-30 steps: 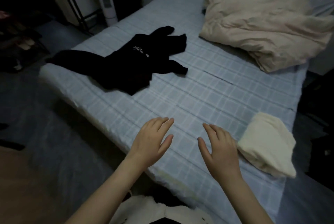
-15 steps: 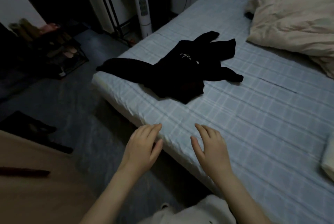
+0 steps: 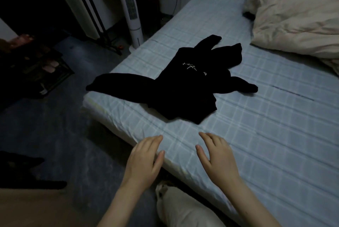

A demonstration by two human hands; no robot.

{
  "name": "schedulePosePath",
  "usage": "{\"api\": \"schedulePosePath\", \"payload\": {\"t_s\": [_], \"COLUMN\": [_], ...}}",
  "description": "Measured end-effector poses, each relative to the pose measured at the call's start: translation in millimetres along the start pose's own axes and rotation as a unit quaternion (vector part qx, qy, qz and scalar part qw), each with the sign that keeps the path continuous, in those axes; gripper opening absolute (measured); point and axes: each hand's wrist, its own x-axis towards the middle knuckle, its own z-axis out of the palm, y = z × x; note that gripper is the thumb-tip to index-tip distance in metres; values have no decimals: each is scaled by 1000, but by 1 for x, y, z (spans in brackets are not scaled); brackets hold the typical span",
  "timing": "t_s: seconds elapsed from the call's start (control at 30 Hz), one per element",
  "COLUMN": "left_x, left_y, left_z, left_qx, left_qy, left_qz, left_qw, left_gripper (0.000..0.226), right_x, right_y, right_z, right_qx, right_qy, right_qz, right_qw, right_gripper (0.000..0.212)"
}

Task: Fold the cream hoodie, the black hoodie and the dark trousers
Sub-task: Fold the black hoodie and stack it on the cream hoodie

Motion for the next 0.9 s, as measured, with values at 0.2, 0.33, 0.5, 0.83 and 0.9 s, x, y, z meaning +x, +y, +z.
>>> {"api": "schedulePosePath", "payload": {"t_s": [0.2,0.33,0.5,0.83,0.9], "left_x": [92,164,223,319,344], "left_y": [-57,-88,-124,-216,-235], "left_z": [-31,-51,-52,-12,2], "left_qx": [5,-1,-23,-49,-54], "left_qy": [-21,-11,-36,-169,-188], "left_qz": [22,34,54,158,178], "left_qw": [1000,999,998,972,964], "left_gripper": [48,49,50,51,53], "right_x": [97,157,205,266,281], "right_y": [-32,-47,-58,-68,-64], "right_z": [12,14,25,99,114], "right_qx": [12,6,0,-15,-12], "right_qy": [9,25,51,82,92], "right_qz": [20,34,74,219,243], "right_qw": [1000,999,996,972,966], "right_gripper": [57,57,56,55,55]}}
